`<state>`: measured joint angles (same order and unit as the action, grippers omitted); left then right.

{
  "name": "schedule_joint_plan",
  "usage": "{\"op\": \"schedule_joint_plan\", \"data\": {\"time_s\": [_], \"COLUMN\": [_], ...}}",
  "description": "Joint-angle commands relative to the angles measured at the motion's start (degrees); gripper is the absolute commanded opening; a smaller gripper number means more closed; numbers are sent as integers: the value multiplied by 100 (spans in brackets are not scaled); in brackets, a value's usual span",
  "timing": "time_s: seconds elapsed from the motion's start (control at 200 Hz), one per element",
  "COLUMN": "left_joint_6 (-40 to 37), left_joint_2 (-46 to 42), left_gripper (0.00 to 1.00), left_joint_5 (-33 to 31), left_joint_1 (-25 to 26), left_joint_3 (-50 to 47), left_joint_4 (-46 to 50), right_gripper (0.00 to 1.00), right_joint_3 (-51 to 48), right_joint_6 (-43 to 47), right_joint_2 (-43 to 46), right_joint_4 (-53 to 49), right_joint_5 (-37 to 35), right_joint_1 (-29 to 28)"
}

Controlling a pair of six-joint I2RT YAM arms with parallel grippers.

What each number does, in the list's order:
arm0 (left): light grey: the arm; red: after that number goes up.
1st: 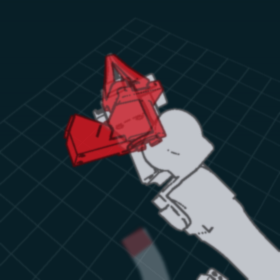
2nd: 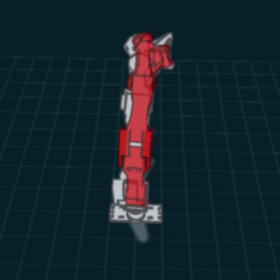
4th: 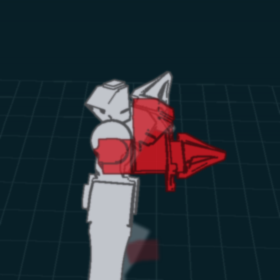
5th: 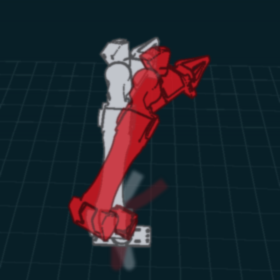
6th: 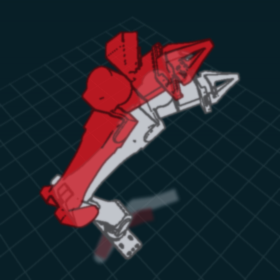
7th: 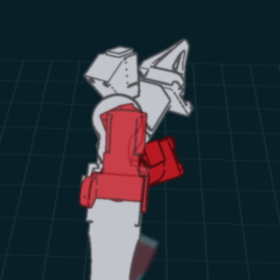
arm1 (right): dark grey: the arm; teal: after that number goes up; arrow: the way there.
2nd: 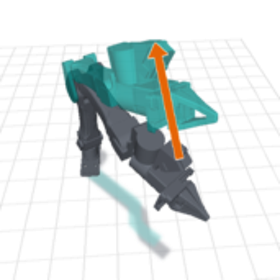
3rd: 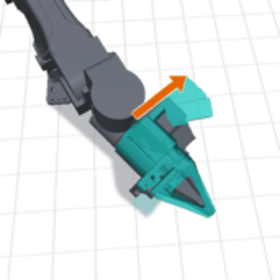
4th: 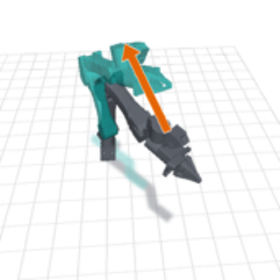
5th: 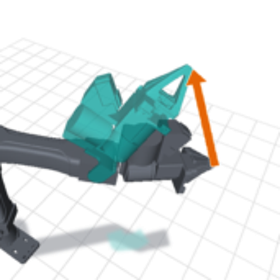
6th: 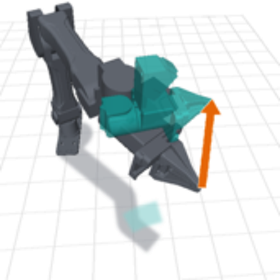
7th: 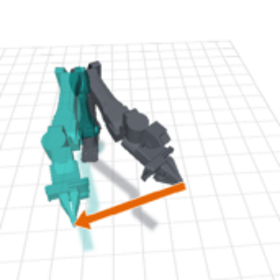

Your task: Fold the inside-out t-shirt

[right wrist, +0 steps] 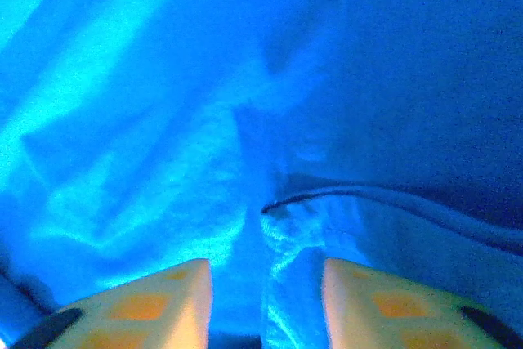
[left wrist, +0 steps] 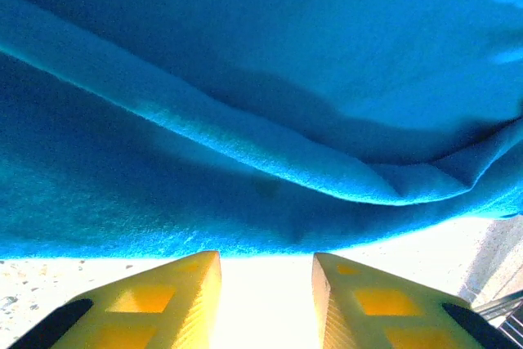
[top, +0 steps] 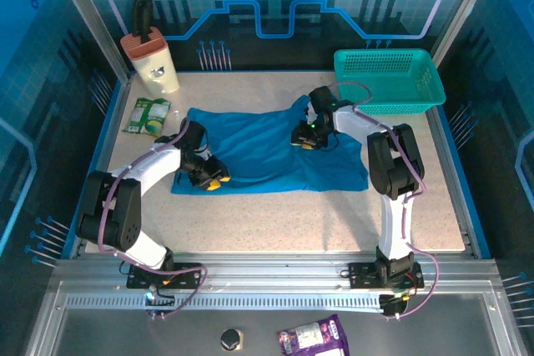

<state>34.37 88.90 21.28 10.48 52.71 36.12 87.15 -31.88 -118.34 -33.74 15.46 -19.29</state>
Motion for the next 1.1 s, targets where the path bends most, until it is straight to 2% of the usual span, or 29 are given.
{"op": "schedule_joint_plan", "data": {"time_s": [0.0, 0.195, 0.325, 0.45, 0.67, 1.091], "left_joint_6": [-49, -121, -150, -124, -88, -32], "left_joint_2": [74, 66, 22, 191, 499, 1184], "left_gripper": [35, 34, 31, 27, 21, 20], "left_joint_5": [61, -6, -174, -64, 13, -175], "left_joint_1": [51, 68, 68, 101, 165, 165], "left_joint_3": [-39, -45, -100, -125, -129, 587], "left_joint_4": [55, 165, 173, 53, -226, -412], "right_gripper": [47, 49, 66, 73, 77, 80], "right_joint_3": [-77, -437, -923, -1253, -1394, -973], "right_joint_6": [119, 264, 220, 6, -357, -480], "right_joint_2": [541, 1002, 1240, 1255, 900, 337], "right_joint_4": [-175, -205, 1, 397, 880, 921], "right_joint_5": [188, 588, 890, 1147, 1210, 1273], "right_joint_1": [60, -100, -486, -945, -1320, -1303]}}
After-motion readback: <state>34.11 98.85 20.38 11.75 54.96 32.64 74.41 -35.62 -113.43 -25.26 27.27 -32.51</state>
